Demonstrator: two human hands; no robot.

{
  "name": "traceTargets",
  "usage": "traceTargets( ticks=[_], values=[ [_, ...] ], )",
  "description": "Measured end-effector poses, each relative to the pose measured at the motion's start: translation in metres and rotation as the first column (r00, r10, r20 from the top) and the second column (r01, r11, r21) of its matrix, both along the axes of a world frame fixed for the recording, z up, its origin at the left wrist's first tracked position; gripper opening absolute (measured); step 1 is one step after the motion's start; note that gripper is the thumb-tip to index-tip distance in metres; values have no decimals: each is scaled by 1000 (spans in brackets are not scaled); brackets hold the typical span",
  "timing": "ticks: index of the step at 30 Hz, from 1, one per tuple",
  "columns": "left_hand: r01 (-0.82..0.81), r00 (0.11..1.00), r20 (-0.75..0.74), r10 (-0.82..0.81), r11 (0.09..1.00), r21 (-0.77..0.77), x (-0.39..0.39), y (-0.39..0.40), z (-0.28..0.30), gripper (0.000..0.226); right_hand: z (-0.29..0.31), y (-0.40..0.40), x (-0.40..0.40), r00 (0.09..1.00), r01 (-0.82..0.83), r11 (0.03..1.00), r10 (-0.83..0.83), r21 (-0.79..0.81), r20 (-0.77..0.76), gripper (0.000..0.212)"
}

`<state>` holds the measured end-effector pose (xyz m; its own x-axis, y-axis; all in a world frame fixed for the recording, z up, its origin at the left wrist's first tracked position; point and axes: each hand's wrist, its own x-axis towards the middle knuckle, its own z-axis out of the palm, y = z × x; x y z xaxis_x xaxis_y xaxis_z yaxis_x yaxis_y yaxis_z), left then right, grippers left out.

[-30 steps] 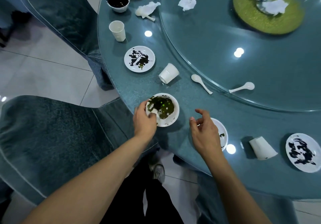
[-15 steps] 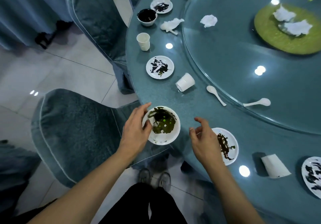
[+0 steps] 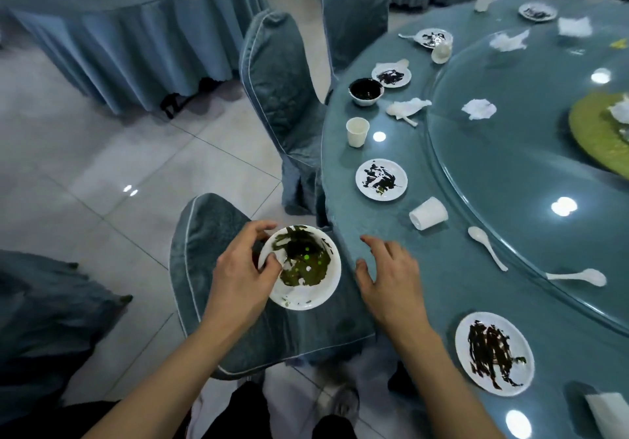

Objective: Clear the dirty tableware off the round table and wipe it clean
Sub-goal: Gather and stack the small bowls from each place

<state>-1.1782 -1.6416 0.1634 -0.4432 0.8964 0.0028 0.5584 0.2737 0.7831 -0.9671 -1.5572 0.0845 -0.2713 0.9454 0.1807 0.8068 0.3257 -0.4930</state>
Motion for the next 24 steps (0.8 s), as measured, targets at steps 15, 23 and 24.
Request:
traceTargets(
  ticks=[15, 23, 24],
  values=[
    [134, 990, 50, -133, 990, -35, -188, 68, 21, 46, 35, 18, -169, 974, 177, 982, -183, 59, 134, 39],
    [231, 971, 69, -228, 972, -43, -231, 108, 20, 41, 47, 26, -210, 943, 295, 952, -304, 81, 137, 39],
    [240, 969, 72, -237, 970, -41, -233, 111, 19, 41, 48, 29, -211, 939, 304, 948, -314, 93, 140, 39]
  ],
)
